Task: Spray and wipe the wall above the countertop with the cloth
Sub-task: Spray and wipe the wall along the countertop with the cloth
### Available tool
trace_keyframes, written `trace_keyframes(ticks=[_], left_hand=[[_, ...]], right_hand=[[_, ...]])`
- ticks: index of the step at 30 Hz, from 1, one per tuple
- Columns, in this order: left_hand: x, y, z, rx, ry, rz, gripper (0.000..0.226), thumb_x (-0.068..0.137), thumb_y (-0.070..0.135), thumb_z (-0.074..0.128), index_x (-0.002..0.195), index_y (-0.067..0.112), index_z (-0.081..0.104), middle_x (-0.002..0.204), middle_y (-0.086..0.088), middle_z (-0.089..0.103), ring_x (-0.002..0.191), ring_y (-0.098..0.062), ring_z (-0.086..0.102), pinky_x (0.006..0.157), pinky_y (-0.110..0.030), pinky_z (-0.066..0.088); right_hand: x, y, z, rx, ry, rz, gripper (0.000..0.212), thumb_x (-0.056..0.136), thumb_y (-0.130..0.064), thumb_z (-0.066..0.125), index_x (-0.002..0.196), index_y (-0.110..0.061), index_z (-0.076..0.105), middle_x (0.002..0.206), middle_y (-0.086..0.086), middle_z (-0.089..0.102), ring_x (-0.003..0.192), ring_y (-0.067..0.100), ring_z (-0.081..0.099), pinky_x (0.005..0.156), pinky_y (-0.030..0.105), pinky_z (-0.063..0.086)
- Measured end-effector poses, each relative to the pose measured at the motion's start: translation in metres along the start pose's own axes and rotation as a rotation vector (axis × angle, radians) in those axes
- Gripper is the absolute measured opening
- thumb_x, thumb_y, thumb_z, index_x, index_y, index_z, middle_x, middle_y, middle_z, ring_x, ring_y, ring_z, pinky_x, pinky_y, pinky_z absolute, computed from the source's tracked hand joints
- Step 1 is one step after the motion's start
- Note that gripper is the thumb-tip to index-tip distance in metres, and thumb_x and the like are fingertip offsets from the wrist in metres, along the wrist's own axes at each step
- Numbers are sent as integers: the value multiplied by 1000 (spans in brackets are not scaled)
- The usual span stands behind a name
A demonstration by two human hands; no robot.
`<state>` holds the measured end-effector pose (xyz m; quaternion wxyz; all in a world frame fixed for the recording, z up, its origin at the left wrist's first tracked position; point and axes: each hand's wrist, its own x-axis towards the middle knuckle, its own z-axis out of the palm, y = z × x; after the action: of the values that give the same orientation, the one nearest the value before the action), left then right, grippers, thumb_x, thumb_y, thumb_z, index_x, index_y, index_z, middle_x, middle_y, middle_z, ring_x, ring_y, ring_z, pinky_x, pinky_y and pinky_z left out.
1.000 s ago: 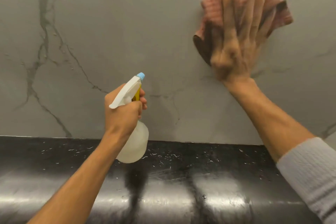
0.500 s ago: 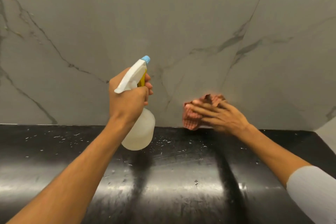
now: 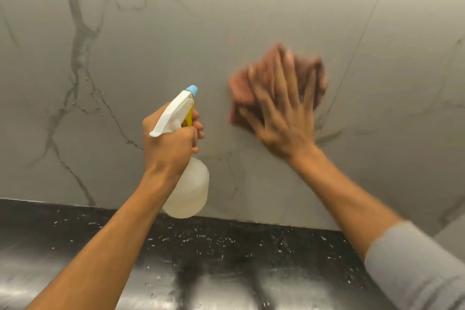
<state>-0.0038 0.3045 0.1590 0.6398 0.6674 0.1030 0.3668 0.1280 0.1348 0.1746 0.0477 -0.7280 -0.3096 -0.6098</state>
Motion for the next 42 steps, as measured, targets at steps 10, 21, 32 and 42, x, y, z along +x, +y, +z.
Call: trace_keyframes(ticks=[10,21,32,42], left_hand=[[18,46,-5,-19,84,30,31,58,-9,48,71,14,65,54,6,61,53,-12,62,45,-25,45],[34,62,-7,-5,37,64,30,57,-5,48,68,17,65,55,5,61,52,-12,62,42,-25,47],[55,64,-40,25,28,34,27,63,-9,50,75,9,67,53,5,61,50,-11,62,41,-26,49],[73,59,-92,51,27,27,27,56,-2,51,76,7,67,54,4,61,51,-13,62,41,-28,47]], right_hand=[[83,21,-6,-107,157,457,60,103,-45,43,148,-5,42,151,33,33,141,49,27,115,67,19],[109,13,2,-117,286,464,49,104,-36,41,143,-7,50,147,29,42,139,48,35,113,66,24],[140,-28,19,-34,320,526,47,104,-39,45,144,-15,50,150,25,41,141,41,32,115,64,20],[49,-73,19,-5,-28,-84,51,101,-33,56,149,-26,41,156,15,34,146,30,29,120,52,11]])
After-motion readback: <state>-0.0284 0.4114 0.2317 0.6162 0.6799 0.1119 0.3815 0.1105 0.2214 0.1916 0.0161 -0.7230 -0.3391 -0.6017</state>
